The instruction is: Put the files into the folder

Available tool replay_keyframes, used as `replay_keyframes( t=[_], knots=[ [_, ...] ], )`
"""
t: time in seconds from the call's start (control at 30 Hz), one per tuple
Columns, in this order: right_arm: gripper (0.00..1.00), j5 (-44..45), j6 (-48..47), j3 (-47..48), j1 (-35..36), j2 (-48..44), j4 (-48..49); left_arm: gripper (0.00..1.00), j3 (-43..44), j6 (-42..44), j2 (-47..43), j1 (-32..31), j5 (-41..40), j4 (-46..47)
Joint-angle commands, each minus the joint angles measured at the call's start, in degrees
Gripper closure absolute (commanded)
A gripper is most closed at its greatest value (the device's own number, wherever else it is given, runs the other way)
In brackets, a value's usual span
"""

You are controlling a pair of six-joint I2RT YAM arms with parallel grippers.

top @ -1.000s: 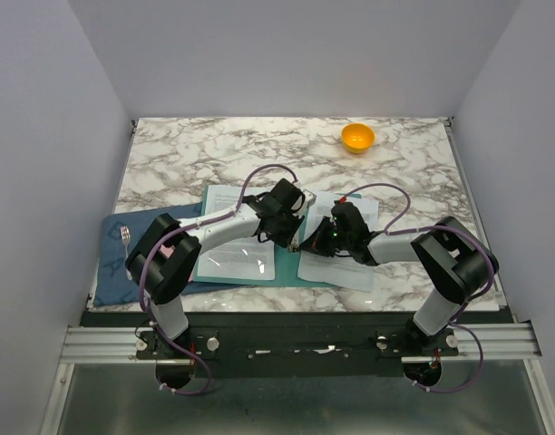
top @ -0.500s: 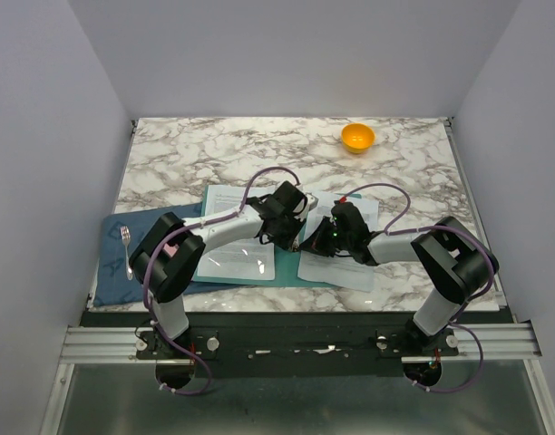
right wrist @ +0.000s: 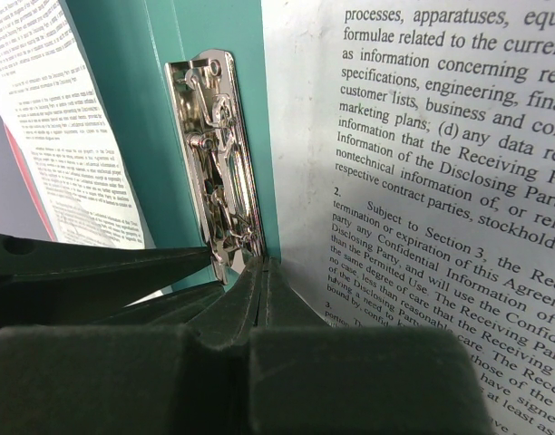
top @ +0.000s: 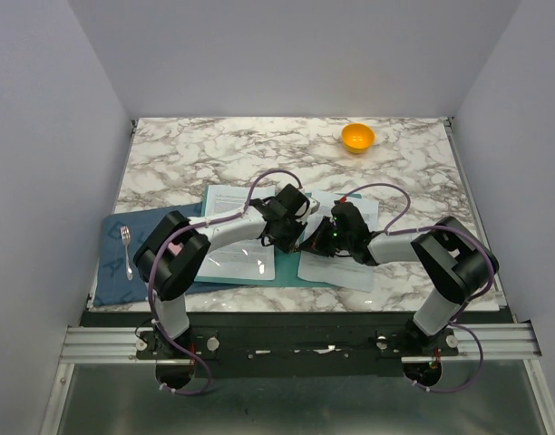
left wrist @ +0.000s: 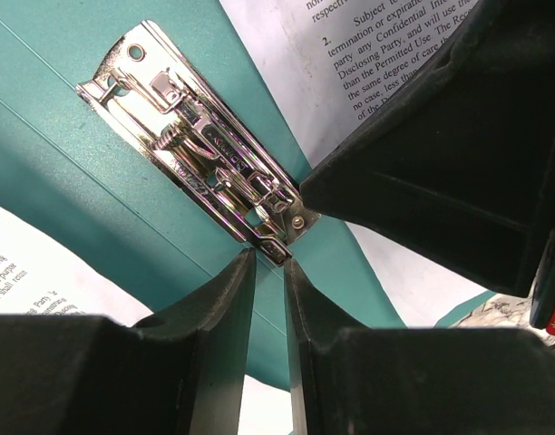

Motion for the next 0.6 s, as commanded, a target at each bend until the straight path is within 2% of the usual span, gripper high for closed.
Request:
replay_keyframes(
  t=[0.0,0.2,0.43,0.57],
  knots=[
    [1.00,2.75,-1.00,-2.44,-0.11,2.26,-4.94,0.69,0.16,0.62,1.55,-0.32,-1.43,1.06],
    [1.00,2.67,-0.91,-2.96,-0.11,2.35,-4.58,0.70,1.30,0.62,3.56,-0.23,-1.87,0.54],
    [1.00,2.49,-0.65,-3.75,-0.11,2.44,-4.06,0.81,2.45,0.18,7.34,-0.05,-2.13,-0.61],
    [1.00,2.23,-0.65,-3.93,-0.11,2.96,-3.62,0.84,2.80,0.44,8.84,-0.14,-1.70,-0.87]
  ],
)
